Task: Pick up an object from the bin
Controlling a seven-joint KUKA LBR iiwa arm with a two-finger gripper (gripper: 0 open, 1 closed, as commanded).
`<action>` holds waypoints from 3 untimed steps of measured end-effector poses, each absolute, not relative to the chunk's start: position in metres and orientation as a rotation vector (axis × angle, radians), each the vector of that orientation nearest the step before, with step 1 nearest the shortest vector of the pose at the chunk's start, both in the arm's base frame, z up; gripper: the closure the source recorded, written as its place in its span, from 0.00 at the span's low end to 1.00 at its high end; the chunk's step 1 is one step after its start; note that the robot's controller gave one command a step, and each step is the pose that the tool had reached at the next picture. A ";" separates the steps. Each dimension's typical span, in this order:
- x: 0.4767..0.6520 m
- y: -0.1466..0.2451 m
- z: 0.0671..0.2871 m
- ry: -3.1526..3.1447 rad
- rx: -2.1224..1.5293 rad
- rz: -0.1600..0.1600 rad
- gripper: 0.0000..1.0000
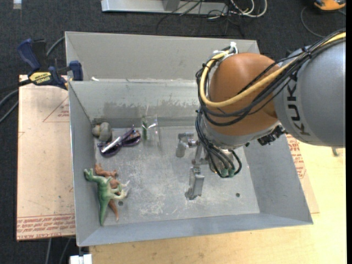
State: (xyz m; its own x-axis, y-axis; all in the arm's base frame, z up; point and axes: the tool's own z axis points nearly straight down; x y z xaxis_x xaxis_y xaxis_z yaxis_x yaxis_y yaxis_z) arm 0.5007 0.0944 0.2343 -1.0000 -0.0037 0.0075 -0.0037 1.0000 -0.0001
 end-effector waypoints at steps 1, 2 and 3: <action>0.502 0.094 0.239 -3.142 -0.001 -0.001 0.00; 0.511 0.154 0.132 -3.104 0.476 -0.003 0.00; 0.562 0.198 0.161 -3.133 0.287 -0.005 0.00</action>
Offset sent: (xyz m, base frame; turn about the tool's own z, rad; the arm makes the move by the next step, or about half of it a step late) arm 0.0138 0.0931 -0.1643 -0.4744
